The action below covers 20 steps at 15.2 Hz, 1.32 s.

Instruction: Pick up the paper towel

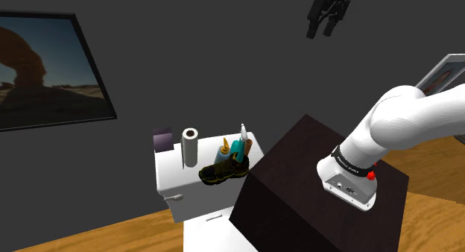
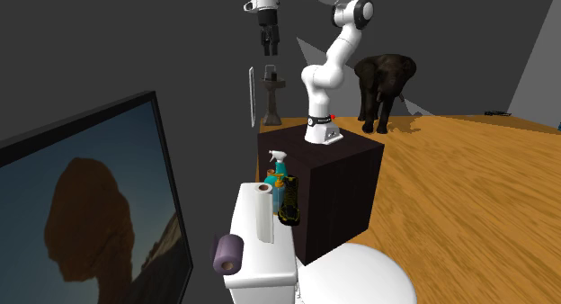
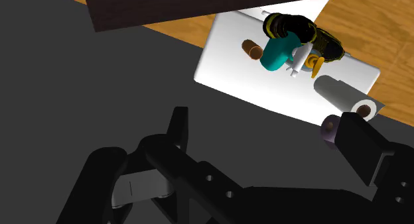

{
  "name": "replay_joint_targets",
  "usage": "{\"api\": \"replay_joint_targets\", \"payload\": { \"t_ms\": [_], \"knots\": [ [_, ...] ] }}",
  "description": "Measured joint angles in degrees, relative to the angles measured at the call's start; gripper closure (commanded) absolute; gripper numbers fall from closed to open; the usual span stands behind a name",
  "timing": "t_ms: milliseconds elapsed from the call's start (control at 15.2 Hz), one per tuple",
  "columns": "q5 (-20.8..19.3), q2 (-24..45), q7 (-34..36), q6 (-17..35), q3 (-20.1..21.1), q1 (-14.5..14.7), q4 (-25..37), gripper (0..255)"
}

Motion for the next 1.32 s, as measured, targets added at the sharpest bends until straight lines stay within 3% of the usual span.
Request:
{"api": "replay_joint_targets", "payload": {
  "t_ms": [264,660,1320],
  "knots": [
    [1.3,0.6,2.5,3.2,1.9,0.3,-2.4,0],
    [5.5,4.1,10.2,13.3,8.1,1.7,-8.3,0],
    [9.5,18.4,22.5,31.3,18.2,3.0,-10.5,0]
  ]
}}
